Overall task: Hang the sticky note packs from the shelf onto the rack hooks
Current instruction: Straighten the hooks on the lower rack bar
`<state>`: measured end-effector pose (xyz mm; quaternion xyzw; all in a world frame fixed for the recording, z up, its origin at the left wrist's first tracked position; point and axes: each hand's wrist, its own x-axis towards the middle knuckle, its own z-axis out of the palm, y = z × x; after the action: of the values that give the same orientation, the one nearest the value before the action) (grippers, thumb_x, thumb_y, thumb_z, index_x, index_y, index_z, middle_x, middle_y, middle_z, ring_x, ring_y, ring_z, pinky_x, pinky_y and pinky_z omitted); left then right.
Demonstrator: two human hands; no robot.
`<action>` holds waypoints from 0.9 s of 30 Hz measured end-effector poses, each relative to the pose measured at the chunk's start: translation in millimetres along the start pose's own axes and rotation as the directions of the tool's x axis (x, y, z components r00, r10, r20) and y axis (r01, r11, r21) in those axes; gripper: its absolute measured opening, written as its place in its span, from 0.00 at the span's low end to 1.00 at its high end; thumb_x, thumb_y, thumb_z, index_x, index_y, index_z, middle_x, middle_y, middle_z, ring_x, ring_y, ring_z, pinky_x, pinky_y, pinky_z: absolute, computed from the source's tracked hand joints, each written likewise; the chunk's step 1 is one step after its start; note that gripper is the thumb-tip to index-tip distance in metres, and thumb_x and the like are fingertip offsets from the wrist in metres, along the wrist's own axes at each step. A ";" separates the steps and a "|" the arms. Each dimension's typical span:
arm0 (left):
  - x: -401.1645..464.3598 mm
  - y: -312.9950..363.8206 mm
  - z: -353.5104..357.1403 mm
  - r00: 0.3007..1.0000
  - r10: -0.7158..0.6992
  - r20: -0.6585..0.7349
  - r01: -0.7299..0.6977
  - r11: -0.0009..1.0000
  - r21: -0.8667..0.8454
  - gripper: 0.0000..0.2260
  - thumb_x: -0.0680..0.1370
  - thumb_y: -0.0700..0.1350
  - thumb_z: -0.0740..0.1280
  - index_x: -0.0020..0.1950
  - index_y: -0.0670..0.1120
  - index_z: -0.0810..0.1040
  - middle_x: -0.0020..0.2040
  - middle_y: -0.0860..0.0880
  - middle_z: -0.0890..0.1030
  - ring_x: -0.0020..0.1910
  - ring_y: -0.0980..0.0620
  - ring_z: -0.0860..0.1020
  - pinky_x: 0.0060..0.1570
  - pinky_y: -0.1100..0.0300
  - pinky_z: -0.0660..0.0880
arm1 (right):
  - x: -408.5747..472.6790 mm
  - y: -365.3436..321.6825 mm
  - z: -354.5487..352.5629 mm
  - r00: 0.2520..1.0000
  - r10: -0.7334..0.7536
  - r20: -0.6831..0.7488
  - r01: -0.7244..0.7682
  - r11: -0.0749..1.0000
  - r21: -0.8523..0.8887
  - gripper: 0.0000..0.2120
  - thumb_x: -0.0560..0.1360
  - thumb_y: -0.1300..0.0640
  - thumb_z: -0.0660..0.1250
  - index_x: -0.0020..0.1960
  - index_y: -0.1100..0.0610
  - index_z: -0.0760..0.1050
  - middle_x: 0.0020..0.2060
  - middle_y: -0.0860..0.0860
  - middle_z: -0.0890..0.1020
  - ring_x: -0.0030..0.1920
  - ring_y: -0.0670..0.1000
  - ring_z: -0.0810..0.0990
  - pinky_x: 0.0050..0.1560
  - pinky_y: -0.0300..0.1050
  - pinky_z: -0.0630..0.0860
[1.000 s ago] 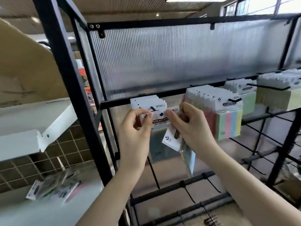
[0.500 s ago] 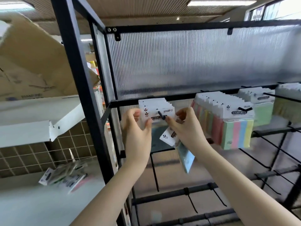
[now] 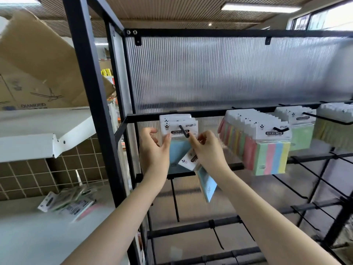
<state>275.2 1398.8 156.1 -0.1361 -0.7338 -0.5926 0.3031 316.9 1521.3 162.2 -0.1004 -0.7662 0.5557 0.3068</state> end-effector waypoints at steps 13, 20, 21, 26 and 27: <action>-59.9 43.1 -32.2 0.894 0.203 0.400 -0.201 0.978 -0.047 0.19 0.77 0.63 0.58 0.44 0.48 0.74 0.33 0.53 0.76 0.33 0.57 0.74 0.35 0.62 0.71 | -40.8 -1.1 -4.7 0.907 -0.134 -0.399 0.215 0.963 0.164 0.09 0.81 0.49 0.58 0.43 0.48 0.67 0.32 0.42 0.74 0.32 0.35 0.74 0.35 0.27 0.69; -60.6 51.1 -43.4 0.872 0.240 0.426 -0.215 0.971 -0.106 0.08 0.80 0.48 0.64 0.45 0.46 0.78 0.34 0.51 0.78 0.35 0.54 0.74 0.36 0.59 0.70 | -56.4 -11.2 -7.8 0.915 -0.248 -0.319 0.320 0.926 0.199 0.11 0.82 0.52 0.56 0.42 0.53 0.69 0.30 0.37 0.74 0.31 0.37 0.70 0.35 0.28 0.67; -58.9 52.0 -45.0 0.881 0.244 0.405 -0.216 0.970 -0.114 0.07 0.79 0.47 0.65 0.45 0.46 0.78 0.34 0.52 0.78 0.35 0.54 0.74 0.35 0.61 0.70 | -58.8 -12.6 -8.3 0.916 -0.275 -0.293 0.337 0.922 0.189 0.09 0.82 0.53 0.58 0.43 0.52 0.70 0.31 0.36 0.75 0.33 0.37 0.71 0.36 0.28 0.68; -49.2 52.9 -50.8 0.904 0.252 0.345 -0.213 0.966 -0.147 0.04 0.79 0.44 0.66 0.46 0.46 0.78 0.32 0.51 0.78 0.35 0.53 0.76 0.33 0.62 0.71 | -66.3 -18.1 -10.8 0.933 -0.313 -0.178 0.347 0.913 0.212 0.06 0.76 0.58 0.68 0.46 0.52 0.71 0.35 0.41 0.77 0.34 0.39 0.75 0.37 0.30 0.71; -46.7 53.0 -51.2 0.904 0.256 0.343 -0.216 0.965 -0.151 0.03 0.78 0.43 0.66 0.46 0.46 0.79 0.33 0.51 0.78 0.35 0.52 0.77 0.35 0.59 0.73 | -66.5 -20.3 -12.1 0.929 -0.325 -0.175 0.357 0.912 0.202 0.07 0.76 0.59 0.69 0.46 0.52 0.70 0.35 0.40 0.77 0.35 0.39 0.75 0.37 0.30 0.71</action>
<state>355.8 1371.2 175.3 -0.3467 -0.7213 -0.5556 0.2254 380.4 1490.6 159.3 0.0332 -0.6791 0.5703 0.4608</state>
